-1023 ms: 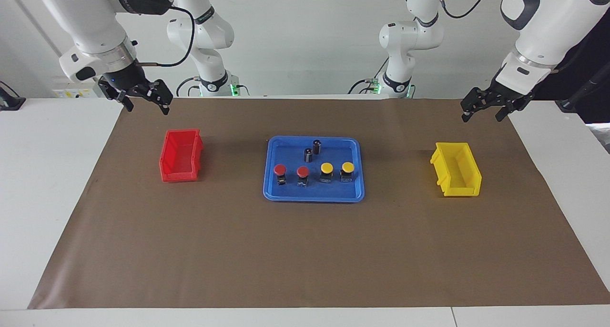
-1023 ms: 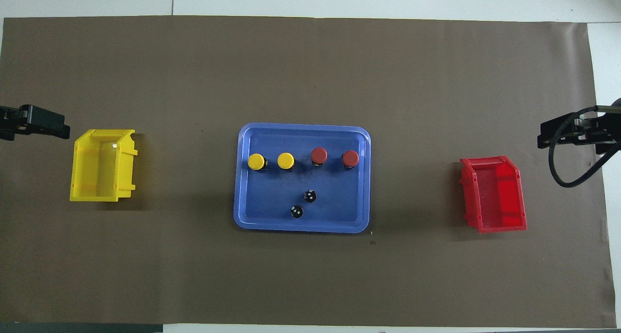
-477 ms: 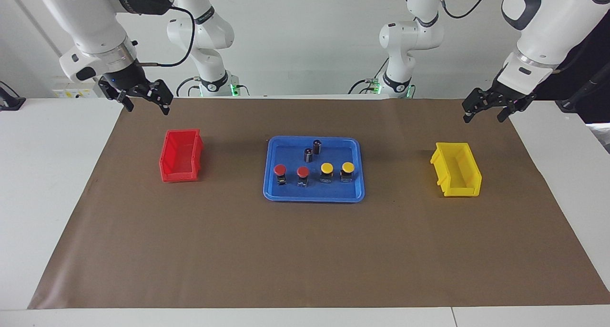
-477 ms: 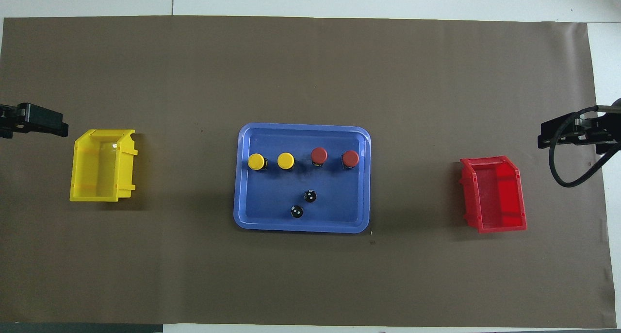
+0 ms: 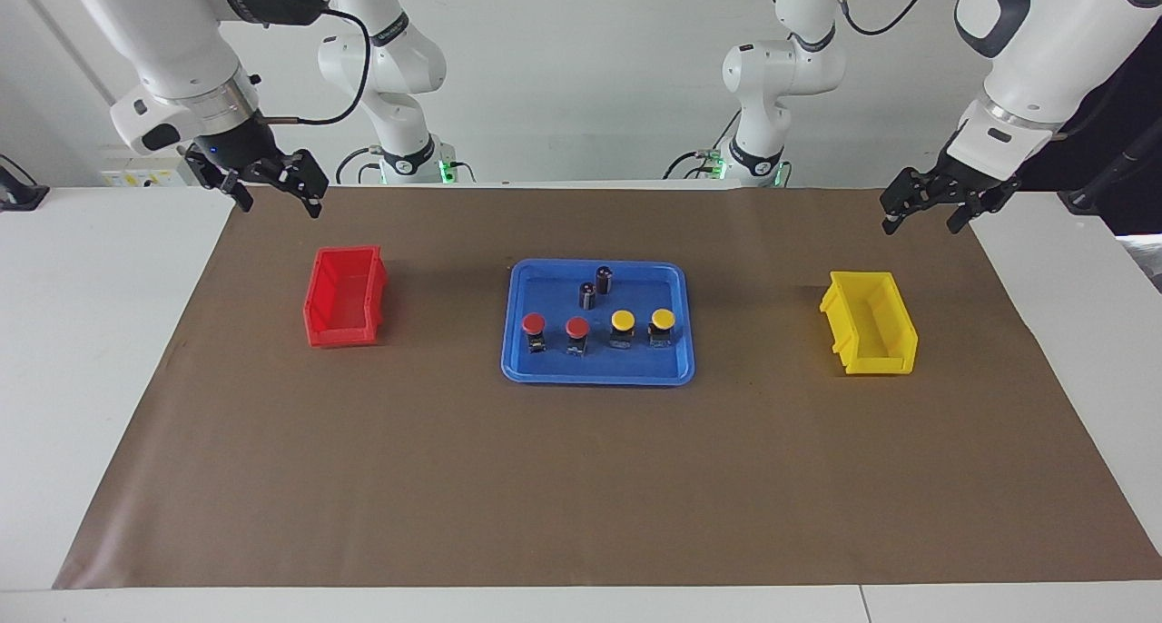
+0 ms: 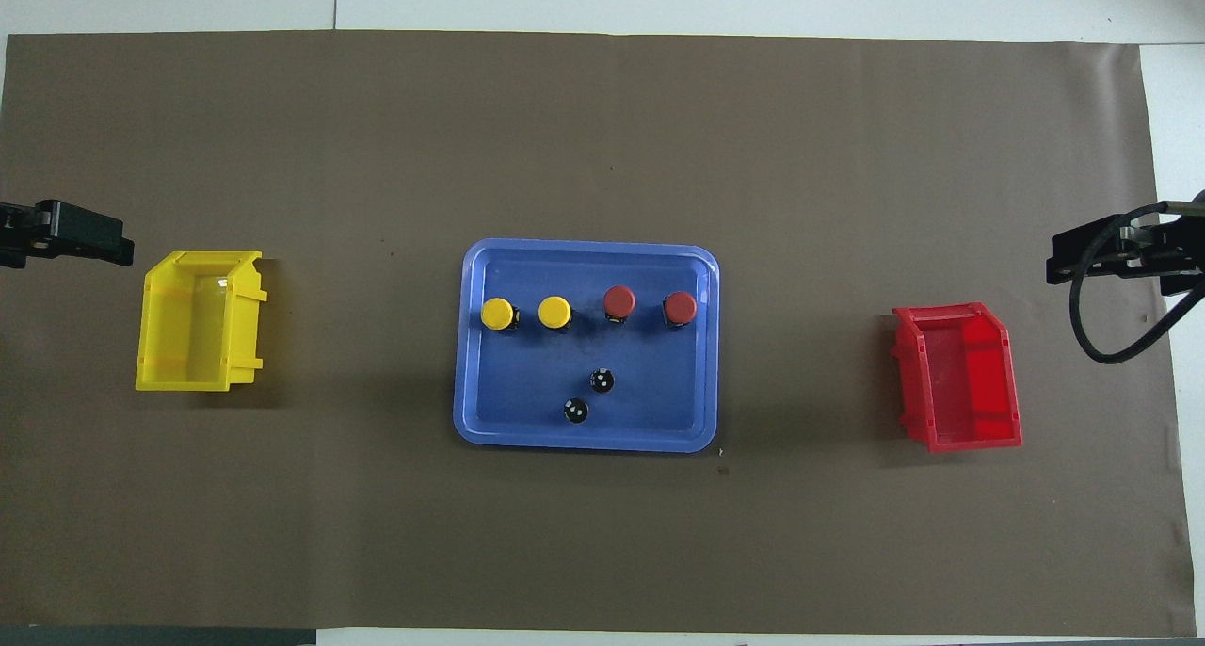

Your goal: Sort red and yellow buttons by color

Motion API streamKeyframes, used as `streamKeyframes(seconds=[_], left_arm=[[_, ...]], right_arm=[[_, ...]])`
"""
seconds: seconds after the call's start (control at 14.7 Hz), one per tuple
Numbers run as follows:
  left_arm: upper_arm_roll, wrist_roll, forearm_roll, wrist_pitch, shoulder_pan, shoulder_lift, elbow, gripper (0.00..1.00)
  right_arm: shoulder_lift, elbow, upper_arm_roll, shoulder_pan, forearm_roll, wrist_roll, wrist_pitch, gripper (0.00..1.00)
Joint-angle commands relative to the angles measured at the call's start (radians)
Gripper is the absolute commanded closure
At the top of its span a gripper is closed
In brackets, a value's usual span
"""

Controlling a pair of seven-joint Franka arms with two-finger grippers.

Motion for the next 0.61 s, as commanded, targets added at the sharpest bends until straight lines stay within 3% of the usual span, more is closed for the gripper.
streamKeyframes(seconds=[0.0, 0.27, 0.41, 0.55], left_arm=[[0.002, 0.010, 0.020, 0.029, -0.003, -0.027, -0.042, 0.00], [0.002, 0.007, 0.020, 0.041, -0.006, -0.040, -0.062, 0.00], [0.002, 0.004, 0.020, 0.049, -0.007, -0.043, -0.072, 0.00], [0.002, 0.004, 0.020, 0.049, -0.009, -0.043, -0.072, 0.00]], right_arm=[[0.087, 0.111, 0.025, 0.048, 0.011, 0.009, -0.025, 0.00], [0.325, 0.327, 0.027, 0.268, -0.003, 0.301, -0.028, 0.00], [0.365, 0.332, 0.027, 0.344, -0.001, 0.412, 0.091, 0.00], [0.370, 0.209, 0.028, 0.403, -0.001, 0.458, 0.224, 0.00]])
